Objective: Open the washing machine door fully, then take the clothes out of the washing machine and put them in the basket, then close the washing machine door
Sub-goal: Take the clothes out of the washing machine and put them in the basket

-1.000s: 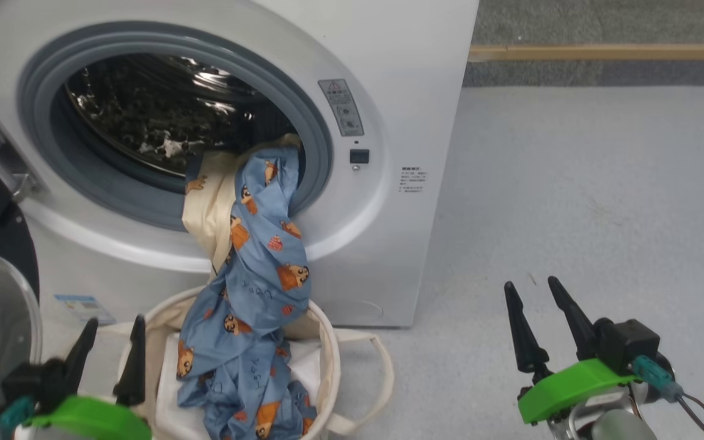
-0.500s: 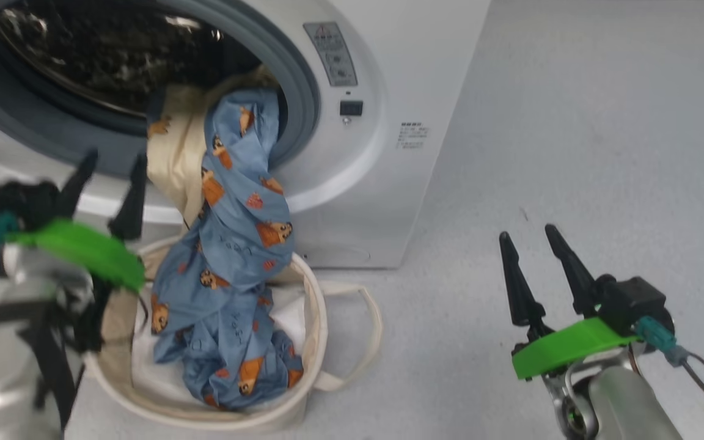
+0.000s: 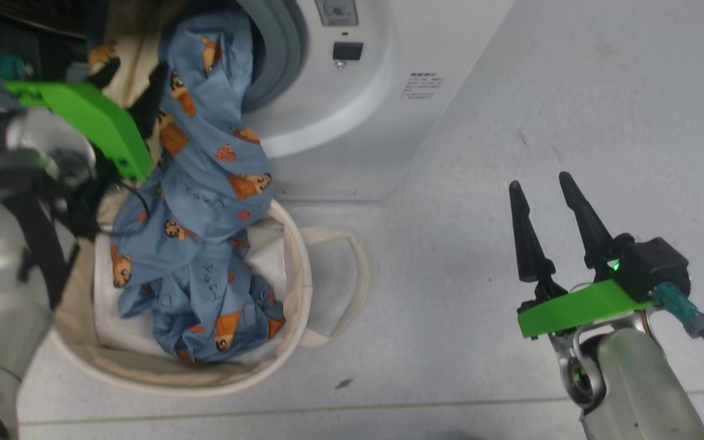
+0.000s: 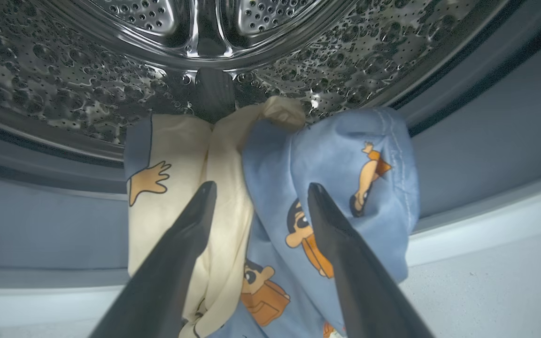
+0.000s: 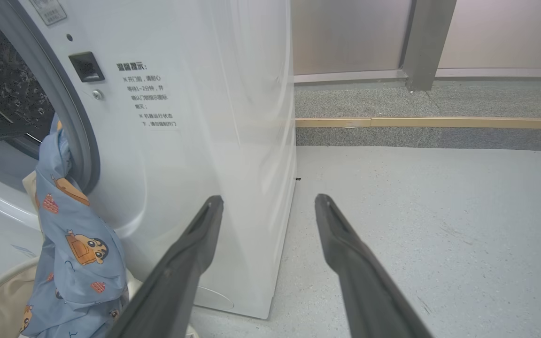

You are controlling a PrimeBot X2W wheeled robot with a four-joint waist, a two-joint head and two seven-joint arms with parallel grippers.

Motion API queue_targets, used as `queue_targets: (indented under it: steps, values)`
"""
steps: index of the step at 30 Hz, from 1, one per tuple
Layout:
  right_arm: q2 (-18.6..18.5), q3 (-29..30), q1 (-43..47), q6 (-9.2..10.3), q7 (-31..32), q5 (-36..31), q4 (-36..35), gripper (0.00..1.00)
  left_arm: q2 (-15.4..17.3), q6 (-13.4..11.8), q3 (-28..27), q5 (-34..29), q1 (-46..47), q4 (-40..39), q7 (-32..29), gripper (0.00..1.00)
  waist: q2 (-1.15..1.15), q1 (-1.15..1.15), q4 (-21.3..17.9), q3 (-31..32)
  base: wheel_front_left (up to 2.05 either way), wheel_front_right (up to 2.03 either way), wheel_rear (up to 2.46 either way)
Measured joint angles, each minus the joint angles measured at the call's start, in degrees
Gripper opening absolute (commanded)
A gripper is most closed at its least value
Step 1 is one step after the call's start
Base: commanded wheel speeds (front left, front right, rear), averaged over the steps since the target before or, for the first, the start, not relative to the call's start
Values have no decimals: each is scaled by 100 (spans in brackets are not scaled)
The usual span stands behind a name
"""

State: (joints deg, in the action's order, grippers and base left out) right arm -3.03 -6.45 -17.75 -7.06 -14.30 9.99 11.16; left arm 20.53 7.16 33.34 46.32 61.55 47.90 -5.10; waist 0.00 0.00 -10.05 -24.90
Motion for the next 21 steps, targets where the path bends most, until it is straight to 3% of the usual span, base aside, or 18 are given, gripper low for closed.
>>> queue_targets:
  steps: [6, 11, 21]
  values:
    - [0, 11, -121, 0, 0, 0, -100, 100, 138, 0, 424, 409, 886, 426, -508, 100, 0, 0, -57, -428, 0, 0, 0]
    - [0, 51, -188, 0, 0, -35, -147, 100, 41, 0, 647, 688, 1494, 780, -730, 100, 0, 0, -64, -717, 0, 0, 0]
    - [0, 123, -344, 0, 0, -40, -282, 100, -175, 0, 1121, 1022, 1776, 1395, -1029, 100, 0, 1, -65, -1035, 0, 0, 0]
